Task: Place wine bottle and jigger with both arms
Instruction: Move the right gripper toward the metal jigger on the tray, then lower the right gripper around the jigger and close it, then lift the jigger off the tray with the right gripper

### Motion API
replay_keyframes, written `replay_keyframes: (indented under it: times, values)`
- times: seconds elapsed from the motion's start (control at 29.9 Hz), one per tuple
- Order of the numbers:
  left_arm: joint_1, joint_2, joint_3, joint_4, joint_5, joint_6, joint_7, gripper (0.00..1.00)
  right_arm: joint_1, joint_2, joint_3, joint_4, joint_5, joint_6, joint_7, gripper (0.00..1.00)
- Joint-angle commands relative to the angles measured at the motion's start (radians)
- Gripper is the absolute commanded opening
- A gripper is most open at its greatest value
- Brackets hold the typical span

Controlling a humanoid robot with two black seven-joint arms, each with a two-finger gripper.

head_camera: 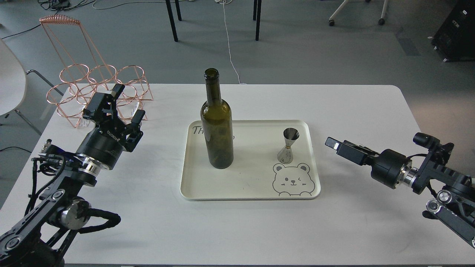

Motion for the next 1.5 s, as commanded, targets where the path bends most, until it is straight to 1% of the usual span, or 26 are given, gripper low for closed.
replay_keyframes:
  times: [0.0,0.1,0.17,0.3,0.47,0.77,1.04,1.2,1.27,1.37,1.4,1.47]
  values:
    - [0.004,-0.002,0.001,0.000,0.000,-0.001,0.000,0.98,0.006,0.074,-0.027,-0.048,-0.245,-0.185,0.000,0.99]
    - [0.004,-0.002,0.001,-0.002,0.000,-0.001,0.000,0.98,0.006,0.133,-0.027,-0.079,-0.417,-0.268,0.000,0.99]
    - [0.004,-0.001,0.001,-0.002,0.000,-0.001,0.000,0.98,0.006,0.172,-0.029,-0.087,-0.475,-0.314,0.000,0.99]
    - [0.004,-0.001,0.000,-0.003,0.000,-0.001,0.000,0.98,0.037,0.229,-0.029,-0.147,-0.550,-0.359,0.000,0.99]
    - [0.001,0.001,0.000,-0.003,0.000,-0.002,0.000,0.98,0.086,0.285,-0.029,-0.243,-0.550,-0.437,0.000,0.99]
    - [0.001,0.009,0.000,-0.003,-0.002,-0.001,-0.002,0.98,0.115,0.325,-0.035,-0.289,-0.550,-0.442,0.000,0.97]
    - [0.001,0.013,-0.002,-0.005,-0.002,-0.001,-0.002,0.98,0.130,0.371,-0.090,-0.358,-0.550,-0.443,0.000,0.95]
    - [0.001,0.013,-0.002,-0.006,-0.002,-0.001,-0.002,0.98,0.169,0.413,-0.102,-0.418,-0.550,-0.443,0.000,0.90]
    - [0.001,0.013,-0.002,-0.006,-0.002,-0.001,-0.002,0.98,0.183,0.416,-0.124,-0.432,-0.550,-0.445,0.000,0.83]
    - [0.003,0.013,-0.002,-0.006,-0.002,-0.001,-0.002,0.98,0.189,0.425,-0.134,-0.444,-0.550,-0.451,0.000,0.64]
    - [0.003,0.013,-0.003,-0.006,-0.002,0.001,-0.002,0.98,0.189,0.428,-0.135,-0.446,-0.550,-0.455,0.000,0.62]
    - [0.003,0.013,-0.003,-0.006,-0.002,0.001,-0.002,0.98,0.187,0.431,-0.136,-0.446,-0.550,-0.459,0.000,0.62]
